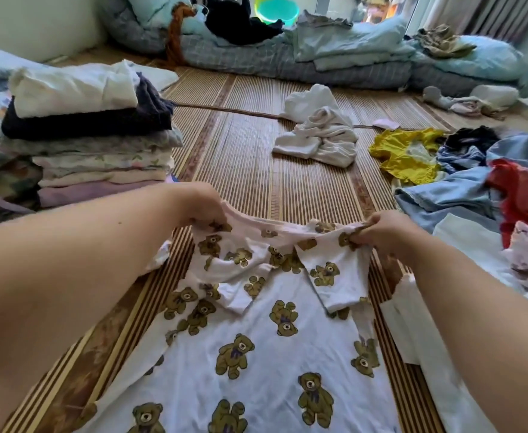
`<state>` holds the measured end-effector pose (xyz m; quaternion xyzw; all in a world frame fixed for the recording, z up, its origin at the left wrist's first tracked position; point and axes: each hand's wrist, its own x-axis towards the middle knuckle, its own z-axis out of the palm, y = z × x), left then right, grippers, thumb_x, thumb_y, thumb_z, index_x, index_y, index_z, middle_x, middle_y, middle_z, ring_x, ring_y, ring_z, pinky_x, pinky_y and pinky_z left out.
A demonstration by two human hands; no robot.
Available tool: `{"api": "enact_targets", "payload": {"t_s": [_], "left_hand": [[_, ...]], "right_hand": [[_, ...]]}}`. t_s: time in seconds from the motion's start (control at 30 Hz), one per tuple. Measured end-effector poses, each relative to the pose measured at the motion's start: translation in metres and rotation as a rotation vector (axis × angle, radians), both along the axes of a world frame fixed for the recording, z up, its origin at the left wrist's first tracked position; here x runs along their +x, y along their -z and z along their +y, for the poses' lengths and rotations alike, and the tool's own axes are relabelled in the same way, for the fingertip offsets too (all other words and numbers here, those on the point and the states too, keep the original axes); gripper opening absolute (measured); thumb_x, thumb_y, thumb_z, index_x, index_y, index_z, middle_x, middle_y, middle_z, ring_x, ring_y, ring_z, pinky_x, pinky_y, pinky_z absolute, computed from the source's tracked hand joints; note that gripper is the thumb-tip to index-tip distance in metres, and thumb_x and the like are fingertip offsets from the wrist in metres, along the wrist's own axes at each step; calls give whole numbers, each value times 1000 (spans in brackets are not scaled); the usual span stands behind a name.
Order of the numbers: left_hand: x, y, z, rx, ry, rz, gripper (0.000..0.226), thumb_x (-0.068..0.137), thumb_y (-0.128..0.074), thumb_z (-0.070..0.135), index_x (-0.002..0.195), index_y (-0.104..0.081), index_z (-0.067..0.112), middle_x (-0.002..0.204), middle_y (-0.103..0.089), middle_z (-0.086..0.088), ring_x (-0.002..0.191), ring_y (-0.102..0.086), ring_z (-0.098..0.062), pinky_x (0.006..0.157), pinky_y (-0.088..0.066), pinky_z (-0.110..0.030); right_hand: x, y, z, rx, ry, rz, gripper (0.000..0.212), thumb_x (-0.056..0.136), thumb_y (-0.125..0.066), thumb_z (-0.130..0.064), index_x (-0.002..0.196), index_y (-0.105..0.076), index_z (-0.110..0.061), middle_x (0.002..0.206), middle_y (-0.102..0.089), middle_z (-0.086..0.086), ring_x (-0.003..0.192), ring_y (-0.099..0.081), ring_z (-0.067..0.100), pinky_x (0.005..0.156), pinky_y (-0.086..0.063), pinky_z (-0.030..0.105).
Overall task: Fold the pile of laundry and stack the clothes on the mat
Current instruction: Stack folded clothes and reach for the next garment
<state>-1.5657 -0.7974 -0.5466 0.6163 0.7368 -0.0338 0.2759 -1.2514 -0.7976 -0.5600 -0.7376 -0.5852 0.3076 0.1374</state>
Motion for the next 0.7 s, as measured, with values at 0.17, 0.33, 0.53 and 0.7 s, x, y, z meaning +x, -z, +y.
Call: {"api": "enact_targets", "payload": {"t_s": [0.17,0.33,0.53,0.7], "left_hand": [[22,-20,30,228,84,53,25,97,-55,34,94,-61,9,85,-64,-5,64,-57,-15,50,-43,-23],[38,-37,34,498,124,6,9,97,-55,26,93,-56,18,89,-62,-3,79,-61,-19,62,-47,-29],[-2,-42,-44,604,349,17,24,94,-56,38,76,-50,23,65,-54,4,49,-45,-7,41,-30,-14],[-33,-15,-125,719,468,83,31,82,-67,45,66,-50,24,59,-53,6,52,-49,-9,44,-34,-27]], "right_hand": [[27,-8,15,186,109,8,18,78,-76,-15,92,-69,-7,91,-67,14,85,-61,28,72,-49,36],[24,-12,7,353,143,110,13,79,-65,-10,90,-69,-17,93,-70,13,92,-64,33,85,-54,48],[26,-37,-63,454,-53,29,10,79,-65,-12,72,-63,-19,66,-61,0,63,-55,17,53,-39,28],[25,-37,-160,368,-203,-57,23,78,-67,-8,64,-55,-21,61,-56,-5,60,-51,13,50,-36,22]]}}
